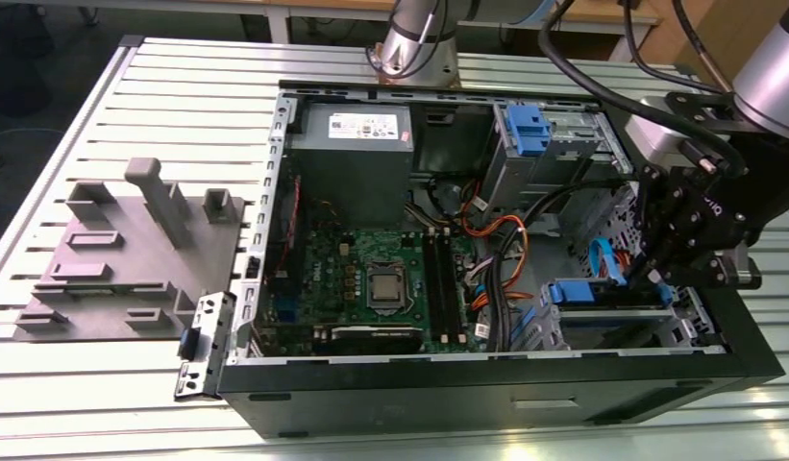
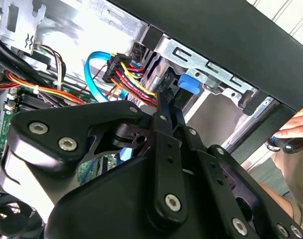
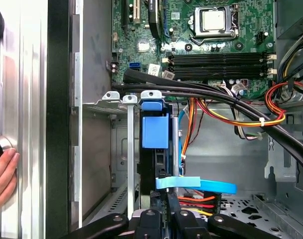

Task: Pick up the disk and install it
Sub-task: 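Insert the second disk wire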

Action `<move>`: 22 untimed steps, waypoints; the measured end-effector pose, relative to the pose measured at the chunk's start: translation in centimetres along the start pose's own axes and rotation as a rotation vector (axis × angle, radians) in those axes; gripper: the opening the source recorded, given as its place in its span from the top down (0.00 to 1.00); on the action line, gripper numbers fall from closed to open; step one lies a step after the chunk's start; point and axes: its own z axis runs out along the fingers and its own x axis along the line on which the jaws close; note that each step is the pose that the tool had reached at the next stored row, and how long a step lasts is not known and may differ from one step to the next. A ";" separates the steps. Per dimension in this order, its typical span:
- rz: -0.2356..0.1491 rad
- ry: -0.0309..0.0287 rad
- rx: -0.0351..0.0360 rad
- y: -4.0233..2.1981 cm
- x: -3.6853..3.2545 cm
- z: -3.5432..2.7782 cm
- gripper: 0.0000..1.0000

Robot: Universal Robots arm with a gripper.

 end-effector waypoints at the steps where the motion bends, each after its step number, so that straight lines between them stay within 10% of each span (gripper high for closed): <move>1: 0.000 -0.0001 0.0000 0.00 0.00 0.00 0.84; 14: 0.000 -0.0003 0.0000 0.01 0.02 -0.24 0.76; 16: 0.000 -0.0003 0.0000 0.07 0.21 -2.17 0.76; 22: 0.000 -0.0004 0.0000 0.12 0.35 -3.71 0.76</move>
